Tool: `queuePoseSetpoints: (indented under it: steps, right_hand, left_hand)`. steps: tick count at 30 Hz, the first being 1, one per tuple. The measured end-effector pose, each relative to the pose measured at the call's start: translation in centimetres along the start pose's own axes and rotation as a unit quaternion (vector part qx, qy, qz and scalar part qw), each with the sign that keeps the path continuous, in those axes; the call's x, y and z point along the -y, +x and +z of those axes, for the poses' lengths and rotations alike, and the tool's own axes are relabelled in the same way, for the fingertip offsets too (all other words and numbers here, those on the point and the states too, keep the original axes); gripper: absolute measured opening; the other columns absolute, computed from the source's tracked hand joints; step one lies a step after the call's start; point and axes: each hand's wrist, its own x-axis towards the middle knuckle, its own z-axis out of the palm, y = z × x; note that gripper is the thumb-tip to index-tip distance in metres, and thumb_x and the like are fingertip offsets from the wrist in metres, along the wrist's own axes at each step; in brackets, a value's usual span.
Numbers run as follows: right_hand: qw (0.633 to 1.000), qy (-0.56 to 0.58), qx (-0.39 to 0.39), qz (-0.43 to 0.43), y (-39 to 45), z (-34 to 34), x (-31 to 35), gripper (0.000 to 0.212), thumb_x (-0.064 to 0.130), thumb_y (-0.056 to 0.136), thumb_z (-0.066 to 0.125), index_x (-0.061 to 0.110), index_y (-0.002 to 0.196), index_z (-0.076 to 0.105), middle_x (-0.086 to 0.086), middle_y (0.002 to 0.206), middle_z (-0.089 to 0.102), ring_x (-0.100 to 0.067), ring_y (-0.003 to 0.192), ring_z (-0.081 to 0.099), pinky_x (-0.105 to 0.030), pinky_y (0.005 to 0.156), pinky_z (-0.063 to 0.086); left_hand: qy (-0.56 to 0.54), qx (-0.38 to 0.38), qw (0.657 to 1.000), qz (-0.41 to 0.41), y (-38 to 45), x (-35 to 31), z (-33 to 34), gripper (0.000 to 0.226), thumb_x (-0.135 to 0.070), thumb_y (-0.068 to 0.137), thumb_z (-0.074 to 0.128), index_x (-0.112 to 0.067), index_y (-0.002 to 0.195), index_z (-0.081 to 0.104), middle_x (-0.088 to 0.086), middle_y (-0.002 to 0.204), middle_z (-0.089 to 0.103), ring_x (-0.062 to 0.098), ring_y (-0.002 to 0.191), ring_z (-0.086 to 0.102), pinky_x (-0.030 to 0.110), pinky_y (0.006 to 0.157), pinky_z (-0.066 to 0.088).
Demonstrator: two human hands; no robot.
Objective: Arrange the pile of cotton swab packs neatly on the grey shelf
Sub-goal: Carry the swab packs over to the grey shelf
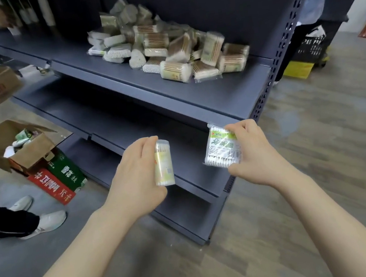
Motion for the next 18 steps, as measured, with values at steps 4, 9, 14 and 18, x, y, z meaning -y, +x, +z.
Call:
queuePoseSetpoints:
  steps: [4, 9, 14, 18]
  right_hand:
    - [0.999, -0.007, -0.027, 0.019, 2.3, -0.4, -0.3, 0.069, 0.005, 0.070, 0.060, 0.013, 0.133, 0.035, 0.006, 0.110, 0.025, -0.016, 0.118, 0.029, -0.016, 0.090, 0.024]
    - [0.996, -0.004, -0.061, 0.058, 5.1, -0.3, -0.4, 0.072, 0.008, 0.070, 0.061, 0.012, 0.136, 0.034, 0.006, 0.112, 0.026, -0.016, 0.120, 0.029, -0.012, 0.091, 0.020]
    - [0.990, 0.007, -0.097, 0.099, 8.0, -0.2, 0.2, 0.071, 0.008, 0.070, 0.061, 0.013, 0.136, 0.036, 0.006, 0.112, 0.027, -0.015, 0.122, 0.029, -0.009, 0.089, 0.019]
    - [0.983, 0.022, -0.121, 0.138, 10.4, -0.1, 1.0, 0.073, 0.009, 0.071, 0.063, 0.011, 0.138, 0.034, 0.001, 0.117, 0.030, -0.018, 0.125, 0.030, -0.014, 0.097, 0.021]
  left_hand:
    - [-0.011, 0.006, 1.000, 0.024, 3.6, 0.5, -0.1, 0.091, -0.015, 0.071, 0.068, -0.019, 0.145, 0.015, -0.006, 0.146, 0.020, 0.015, 0.134, 0.016, 0.024, 0.101, 0.026]
    - [-0.016, 0.015, 0.998, 0.066, 8.3, 1.8, -0.5, 0.093, -0.017, 0.071, 0.069, -0.019, 0.146, 0.014, -0.006, 0.146, 0.020, 0.015, 0.134, 0.016, 0.023, 0.103, 0.023]
    - [-0.037, 0.013, 0.993, 0.115, 12.8, 3.1, -1.5, 0.090, -0.018, 0.072, 0.068, -0.017, 0.145, 0.016, -0.005, 0.145, 0.022, 0.014, 0.132, 0.015, 0.019, 0.101, 0.018]
    - [-0.045, 0.025, 0.989, 0.140, 16.1, 4.3, -2.5, 0.090, -0.021, 0.072, 0.067, -0.018, 0.146, 0.014, -0.005, 0.144, 0.023, 0.015, 0.132, 0.015, 0.021, 0.103, 0.017]
